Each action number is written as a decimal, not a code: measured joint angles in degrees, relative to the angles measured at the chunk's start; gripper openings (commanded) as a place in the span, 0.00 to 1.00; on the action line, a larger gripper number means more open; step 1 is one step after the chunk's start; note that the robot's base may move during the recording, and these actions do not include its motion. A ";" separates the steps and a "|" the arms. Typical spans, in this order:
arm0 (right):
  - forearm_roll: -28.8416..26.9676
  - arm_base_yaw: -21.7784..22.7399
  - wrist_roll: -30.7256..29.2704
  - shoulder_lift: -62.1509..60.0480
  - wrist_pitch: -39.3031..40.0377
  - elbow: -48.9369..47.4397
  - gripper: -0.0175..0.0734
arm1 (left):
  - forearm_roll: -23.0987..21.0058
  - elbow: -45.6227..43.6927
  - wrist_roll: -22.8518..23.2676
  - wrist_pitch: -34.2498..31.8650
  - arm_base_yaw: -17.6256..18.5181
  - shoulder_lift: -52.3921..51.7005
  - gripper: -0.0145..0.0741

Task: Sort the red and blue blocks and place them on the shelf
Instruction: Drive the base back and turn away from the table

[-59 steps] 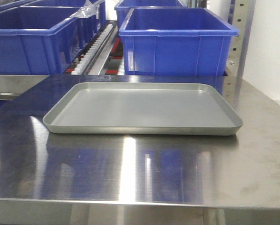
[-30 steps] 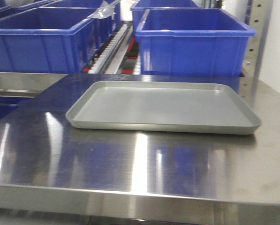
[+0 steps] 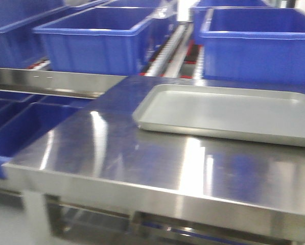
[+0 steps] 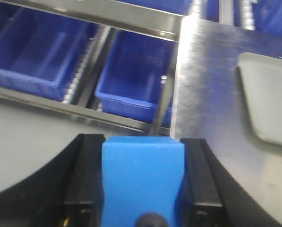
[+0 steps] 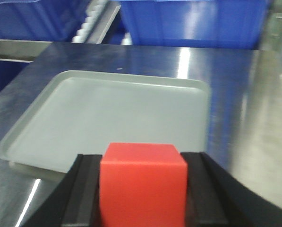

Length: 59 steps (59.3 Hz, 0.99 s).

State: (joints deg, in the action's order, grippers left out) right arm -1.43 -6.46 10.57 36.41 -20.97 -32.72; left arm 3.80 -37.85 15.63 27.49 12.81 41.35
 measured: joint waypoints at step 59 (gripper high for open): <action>0.00 0.00 0.00 0.00 0.00 0.00 0.26 | 0.00 0.00 0.00 0.00 0.00 0.00 0.30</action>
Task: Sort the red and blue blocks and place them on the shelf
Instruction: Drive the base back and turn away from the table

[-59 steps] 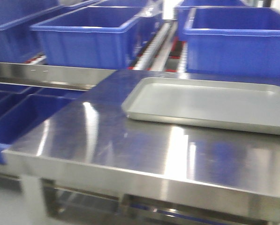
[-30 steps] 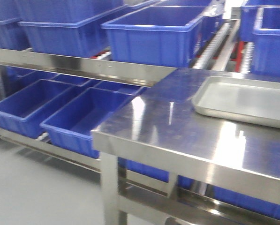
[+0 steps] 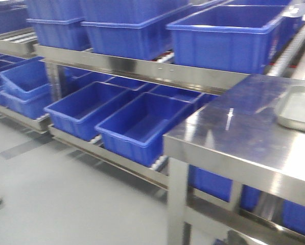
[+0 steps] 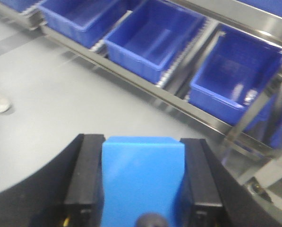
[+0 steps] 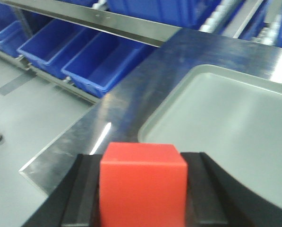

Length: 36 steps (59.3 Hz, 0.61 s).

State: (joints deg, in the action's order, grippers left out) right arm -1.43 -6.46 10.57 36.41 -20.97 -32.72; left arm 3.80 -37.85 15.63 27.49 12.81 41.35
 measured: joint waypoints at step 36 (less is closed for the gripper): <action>0.00 0.00 0.00 0.00 0.00 0.00 0.26 | 0.00 0.00 0.00 0.00 0.00 0.00 0.30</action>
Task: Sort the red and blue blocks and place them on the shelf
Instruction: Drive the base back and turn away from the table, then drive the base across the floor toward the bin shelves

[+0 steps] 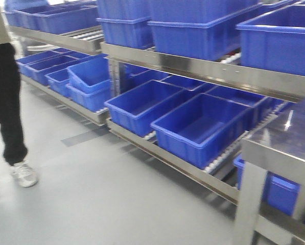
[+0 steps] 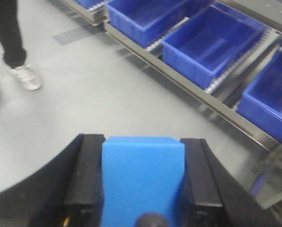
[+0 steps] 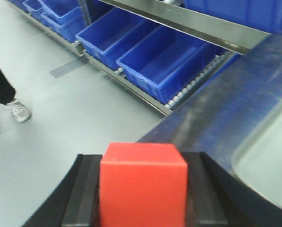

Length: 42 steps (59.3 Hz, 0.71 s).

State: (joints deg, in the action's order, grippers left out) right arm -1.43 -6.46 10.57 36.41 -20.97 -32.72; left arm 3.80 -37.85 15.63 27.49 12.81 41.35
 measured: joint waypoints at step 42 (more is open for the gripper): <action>0.00 0.00 0.00 0.00 0.00 0.00 0.26 | 0.00 0.00 0.00 0.00 0.00 0.00 0.30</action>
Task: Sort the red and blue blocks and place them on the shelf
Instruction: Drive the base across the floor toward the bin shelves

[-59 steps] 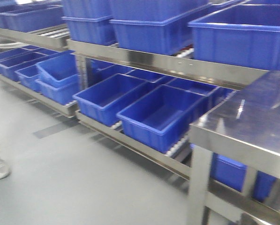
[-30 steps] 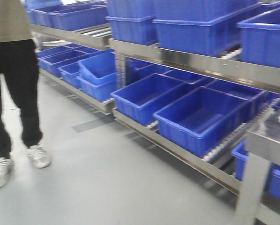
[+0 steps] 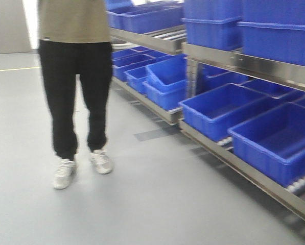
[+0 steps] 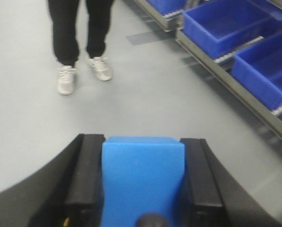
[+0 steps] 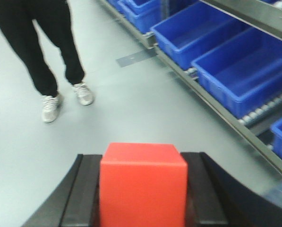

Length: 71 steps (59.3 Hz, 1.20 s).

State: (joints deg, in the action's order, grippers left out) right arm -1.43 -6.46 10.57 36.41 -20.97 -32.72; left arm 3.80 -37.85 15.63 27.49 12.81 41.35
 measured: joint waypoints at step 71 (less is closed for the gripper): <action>0.00 0.00 0.00 0.00 0.00 0.00 0.26 | 0.00 0.00 0.00 0.00 0.00 0.00 0.30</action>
State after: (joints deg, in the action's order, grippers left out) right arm -1.43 -6.46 10.57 36.41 -20.97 -32.72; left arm 3.80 -37.85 15.63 27.49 12.81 41.35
